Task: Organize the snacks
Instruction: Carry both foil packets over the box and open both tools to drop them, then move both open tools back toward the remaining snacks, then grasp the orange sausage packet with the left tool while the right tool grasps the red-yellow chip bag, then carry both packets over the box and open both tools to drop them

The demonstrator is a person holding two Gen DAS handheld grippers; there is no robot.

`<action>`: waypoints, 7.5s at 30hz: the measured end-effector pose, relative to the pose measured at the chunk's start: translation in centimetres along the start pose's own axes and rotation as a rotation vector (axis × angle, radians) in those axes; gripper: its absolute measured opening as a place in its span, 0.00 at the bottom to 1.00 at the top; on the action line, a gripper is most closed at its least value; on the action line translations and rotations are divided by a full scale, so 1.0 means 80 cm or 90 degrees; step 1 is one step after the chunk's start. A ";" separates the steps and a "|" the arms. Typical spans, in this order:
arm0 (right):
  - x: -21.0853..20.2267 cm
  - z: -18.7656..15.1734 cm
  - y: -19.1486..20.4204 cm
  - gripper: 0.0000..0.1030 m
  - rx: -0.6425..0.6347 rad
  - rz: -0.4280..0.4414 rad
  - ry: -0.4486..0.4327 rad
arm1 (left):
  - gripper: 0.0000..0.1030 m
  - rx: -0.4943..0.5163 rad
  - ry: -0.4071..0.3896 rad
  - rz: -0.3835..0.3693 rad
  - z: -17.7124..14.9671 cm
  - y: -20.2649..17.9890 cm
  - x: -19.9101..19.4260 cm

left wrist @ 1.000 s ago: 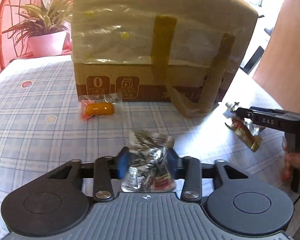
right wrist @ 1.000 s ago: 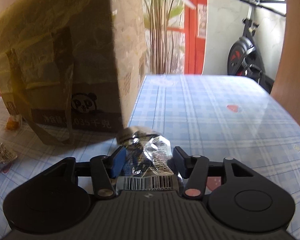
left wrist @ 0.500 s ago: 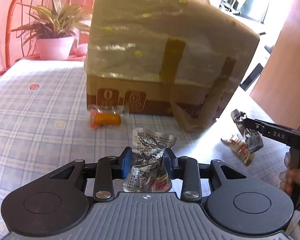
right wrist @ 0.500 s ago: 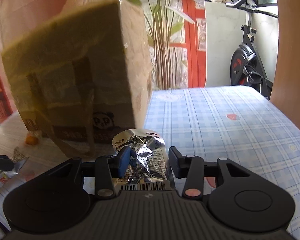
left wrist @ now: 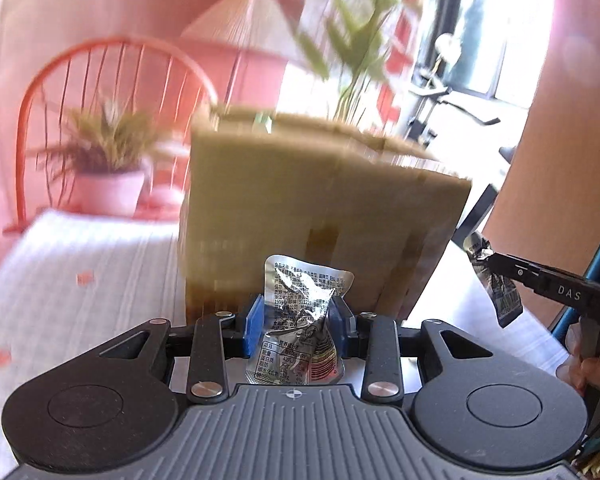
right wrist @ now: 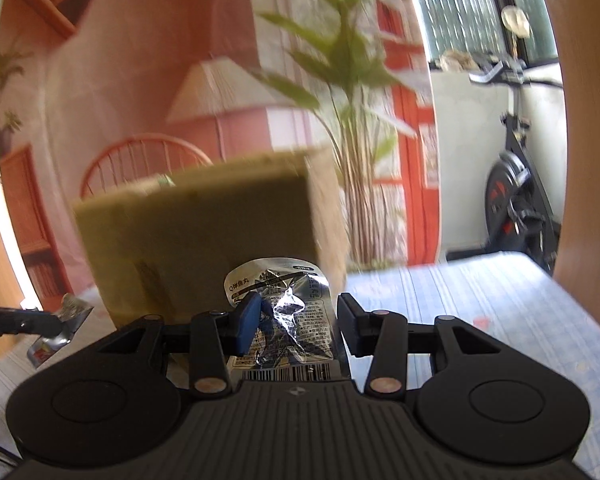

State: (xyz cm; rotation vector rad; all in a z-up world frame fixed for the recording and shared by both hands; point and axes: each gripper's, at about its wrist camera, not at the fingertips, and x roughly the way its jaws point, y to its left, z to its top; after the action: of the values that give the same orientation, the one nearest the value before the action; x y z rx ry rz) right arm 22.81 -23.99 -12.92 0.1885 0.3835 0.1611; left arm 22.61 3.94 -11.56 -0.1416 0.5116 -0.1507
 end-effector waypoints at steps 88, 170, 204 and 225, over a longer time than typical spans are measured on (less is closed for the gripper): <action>0.089 -0.119 -0.020 0.72 -0.072 -0.082 0.243 | 0.68 -0.049 0.100 0.020 0.018 0.090 0.069; 0.001 -0.015 0.040 0.48 -0.103 0.016 0.028 | 0.56 0.024 0.023 0.009 0.029 0.002 0.005; 0.162 0.157 0.077 0.48 -0.132 -0.011 0.045 | 0.56 0.059 0.016 0.034 0.185 -0.004 0.136; 0.179 0.148 0.095 0.58 -0.154 0.000 0.075 | 0.71 0.085 0.024 0.041 0.183 -0.004 0.138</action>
State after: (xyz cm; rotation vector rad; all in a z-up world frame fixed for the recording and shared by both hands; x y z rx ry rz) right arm 39.56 -15.71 -5.65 -0.0599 0.4780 0.2174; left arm 39.34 3.08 -4.16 0.0085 0.5409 -0.1238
